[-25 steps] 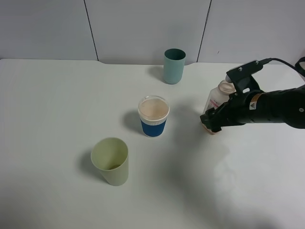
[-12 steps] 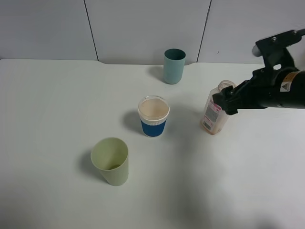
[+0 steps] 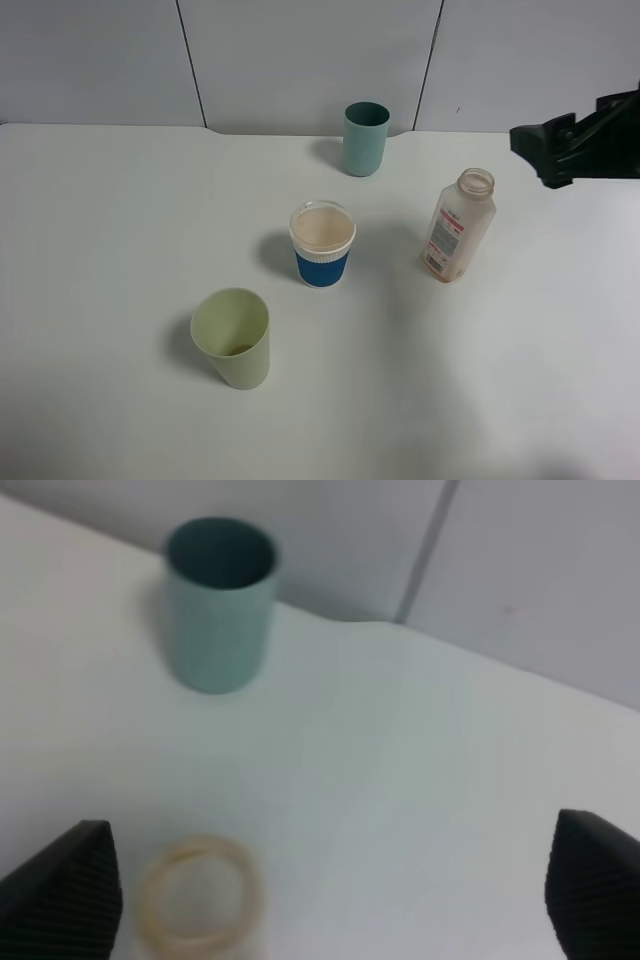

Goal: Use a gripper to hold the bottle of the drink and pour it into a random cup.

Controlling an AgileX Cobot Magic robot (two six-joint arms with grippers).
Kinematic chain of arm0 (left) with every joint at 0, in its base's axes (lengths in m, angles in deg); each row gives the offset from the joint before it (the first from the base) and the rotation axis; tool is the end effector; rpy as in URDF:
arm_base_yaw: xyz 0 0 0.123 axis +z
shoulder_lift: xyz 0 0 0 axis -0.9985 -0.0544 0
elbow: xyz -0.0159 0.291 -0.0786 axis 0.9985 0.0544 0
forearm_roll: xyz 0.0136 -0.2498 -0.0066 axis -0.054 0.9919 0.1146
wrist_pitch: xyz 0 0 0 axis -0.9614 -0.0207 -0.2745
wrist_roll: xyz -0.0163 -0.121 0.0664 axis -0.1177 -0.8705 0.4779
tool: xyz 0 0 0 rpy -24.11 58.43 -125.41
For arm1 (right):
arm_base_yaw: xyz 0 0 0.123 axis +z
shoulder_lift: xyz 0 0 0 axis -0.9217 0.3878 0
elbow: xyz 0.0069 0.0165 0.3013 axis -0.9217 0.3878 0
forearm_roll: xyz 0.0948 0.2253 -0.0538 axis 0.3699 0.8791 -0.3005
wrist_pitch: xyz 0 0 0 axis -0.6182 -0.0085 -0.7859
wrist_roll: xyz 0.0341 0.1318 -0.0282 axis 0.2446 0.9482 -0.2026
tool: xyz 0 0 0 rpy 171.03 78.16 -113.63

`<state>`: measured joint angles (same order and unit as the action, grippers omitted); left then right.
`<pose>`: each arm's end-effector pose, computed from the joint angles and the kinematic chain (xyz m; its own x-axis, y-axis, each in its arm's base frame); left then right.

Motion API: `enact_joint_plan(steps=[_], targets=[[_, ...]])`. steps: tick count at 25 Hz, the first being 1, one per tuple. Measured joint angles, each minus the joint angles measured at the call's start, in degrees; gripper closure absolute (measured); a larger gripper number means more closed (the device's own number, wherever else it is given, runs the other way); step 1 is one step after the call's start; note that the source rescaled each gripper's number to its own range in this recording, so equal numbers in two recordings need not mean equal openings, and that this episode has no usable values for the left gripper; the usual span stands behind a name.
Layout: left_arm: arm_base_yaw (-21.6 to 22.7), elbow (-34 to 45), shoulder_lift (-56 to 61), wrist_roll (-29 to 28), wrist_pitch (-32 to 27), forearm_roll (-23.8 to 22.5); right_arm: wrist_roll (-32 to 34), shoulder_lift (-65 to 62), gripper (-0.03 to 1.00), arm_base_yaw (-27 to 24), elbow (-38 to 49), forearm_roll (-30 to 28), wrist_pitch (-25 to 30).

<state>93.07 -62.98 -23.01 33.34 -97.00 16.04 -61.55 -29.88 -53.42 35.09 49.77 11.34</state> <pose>0.0207 0.0022 0.2572 -0.4527 -0.0308 -0.8911 -0.0997 0.9949 0.0162 0.2243 0.0546 0.2606 -0.3387 -0.2973 -0.8927 -0.3129 0.9303 -0.1911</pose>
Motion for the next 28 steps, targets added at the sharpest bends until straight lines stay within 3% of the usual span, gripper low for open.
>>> enact_joint_plan(steps=[10, 17, 22, 23, 28], targets=[[0.0, 0.0, 0.0, 0.0, 0.0, 0.0, 0.5, -5.1, 0.21, -11.9, -12.2, -3.8, 15.2], [0.0, 0.0, 0.0, 0.0, 0.0, 0.0, 0.2, -16.4, 0.21, -19.6, -14.4, -4.5, 21.4], [0.0, 0.0, 0.0, 0.0, 0.0, 0.0, -0.1, -26.7, 0.21, -21.2, -14.4, -3.0, 28.6], [0.0, 0.0, 0.0, 0.0, 0.0, 0.0, -0.1, -30.3, 0.21, -21.2, -14.4, -2.6, 33.1], [0.0, 0.0, 0.0, 0.0, 0.0, 0.0, -0.1, -38.3, 0.21, -21.2, -14.4, -2.4, 44.6]])
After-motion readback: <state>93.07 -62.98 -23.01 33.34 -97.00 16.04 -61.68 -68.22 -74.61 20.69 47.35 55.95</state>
